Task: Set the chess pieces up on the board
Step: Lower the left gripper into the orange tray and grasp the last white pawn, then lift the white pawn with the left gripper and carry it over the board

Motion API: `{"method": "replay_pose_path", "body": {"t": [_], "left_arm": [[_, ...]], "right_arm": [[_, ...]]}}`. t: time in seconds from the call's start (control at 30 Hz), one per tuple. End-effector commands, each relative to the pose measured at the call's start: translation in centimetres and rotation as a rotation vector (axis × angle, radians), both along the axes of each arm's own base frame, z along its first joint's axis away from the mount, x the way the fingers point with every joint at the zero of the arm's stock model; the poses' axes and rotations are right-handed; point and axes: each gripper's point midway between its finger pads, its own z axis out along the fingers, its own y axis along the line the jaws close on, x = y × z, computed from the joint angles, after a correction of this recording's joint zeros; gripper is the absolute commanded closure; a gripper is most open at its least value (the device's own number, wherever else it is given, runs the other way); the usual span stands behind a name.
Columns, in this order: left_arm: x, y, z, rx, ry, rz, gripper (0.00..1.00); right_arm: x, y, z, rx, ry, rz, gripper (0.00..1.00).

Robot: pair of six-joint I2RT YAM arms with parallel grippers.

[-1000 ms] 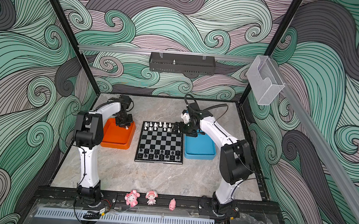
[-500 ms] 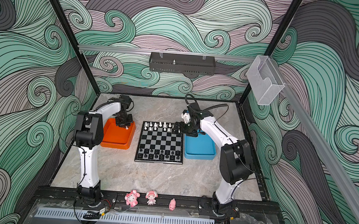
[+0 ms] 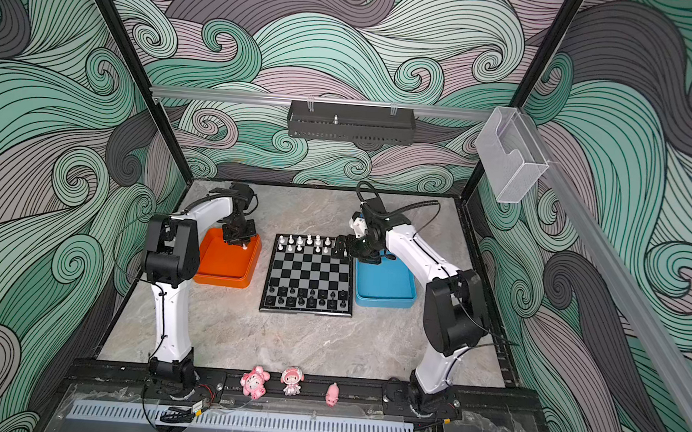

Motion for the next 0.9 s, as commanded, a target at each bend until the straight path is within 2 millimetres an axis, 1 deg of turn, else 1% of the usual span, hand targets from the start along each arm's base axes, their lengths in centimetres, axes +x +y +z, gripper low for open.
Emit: {"method": "replay_pose_path", "body": {"t": [0.0, 0.17, 0.33, 0.47, 0.57, 0.7, 0.8, 0.87], "left_arm": [[0.8, -0.2, 0.6, 0.015, -0.017, -0.011, 0.89], [0.7, -0.2, 1.0, 0.015, -0.015, -0.017, 0.9], [0.2, -0.2, 2.3, 0.02, -0.019, -0.037, 0.9], [-0.9, -0.2, 4.1, 0.039, -0.02, -0.076, 0.9], [-2.1, -0.5, 5.6, 0.055, -0.025, -0.116, 0.9], [-3.7, -0.5, 7.7, 0.089, -0.031, -0.144, 0.9], [-4.4, -1.1, 9.2, 0.087, -0.054, -0.167, 0.9], [-4.6, -2.0, 10.0, 0.079, -0.07, -0.192, 0.9]], "right_arm": [[-0.3, -0.1, -0.2, 0.001, 0.01, 0.014, 0.01], [-0.3, -0.1, -0.1, 0.001, 0.01, 0.012, 0.01], [-0.3, -0.1, 0.2, 0.007, 0.004, 0.011, 0.01], [-0.4, -0.1, 0.6, 0.011, -0.005, 0.01, 0.01], [-0.5, -0.3, 1.0, 0.01, -0.017, 0.008, 0.01], [-0.7, -0.4, 1.4, 0.012, -0.027, 0.006, 0.01], [-0.9, -0.6, 1.7, 0.011, -0.037, 0.005, 0.01], [-0.9, -0.7, 1.9, 0.007, -0.044, 0.004, 0.01]]}}
